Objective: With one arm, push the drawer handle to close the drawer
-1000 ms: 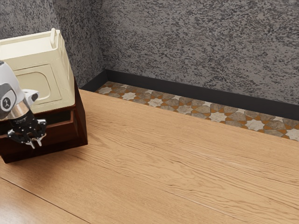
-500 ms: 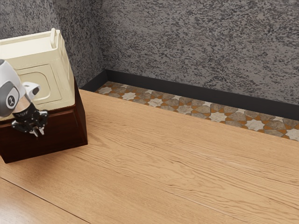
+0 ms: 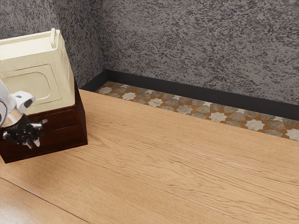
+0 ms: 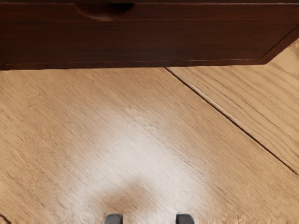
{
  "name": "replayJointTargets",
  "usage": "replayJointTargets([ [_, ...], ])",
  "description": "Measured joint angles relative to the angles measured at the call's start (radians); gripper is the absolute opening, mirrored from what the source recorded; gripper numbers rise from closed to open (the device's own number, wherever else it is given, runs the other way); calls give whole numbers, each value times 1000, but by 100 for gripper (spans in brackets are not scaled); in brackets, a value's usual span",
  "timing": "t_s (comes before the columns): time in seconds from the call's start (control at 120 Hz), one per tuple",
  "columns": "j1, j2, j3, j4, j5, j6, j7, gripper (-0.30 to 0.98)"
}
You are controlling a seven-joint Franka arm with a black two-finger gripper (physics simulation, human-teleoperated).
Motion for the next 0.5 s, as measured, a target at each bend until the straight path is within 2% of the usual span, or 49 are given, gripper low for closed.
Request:
replayJointTargets([
  [0.067,-32,-136,-56,-39,-37,-114,-13,8],
  [0.167,-104,-230,-272,22,-179,-304,-30,10],
  [0.217,-140,-208,-367,117,-240,-381,-37,11],
  [0.275,-158,-83,-427,303,-282,-452,-45,14],
  [0.308,-163,15,-445,437,-277,-487,-49,17],
  [0.417,-174,299,-440,844,-199,-593,-48,33],
  [0.5,-359,442,-227,1036,-135,-664,-29,45],
])
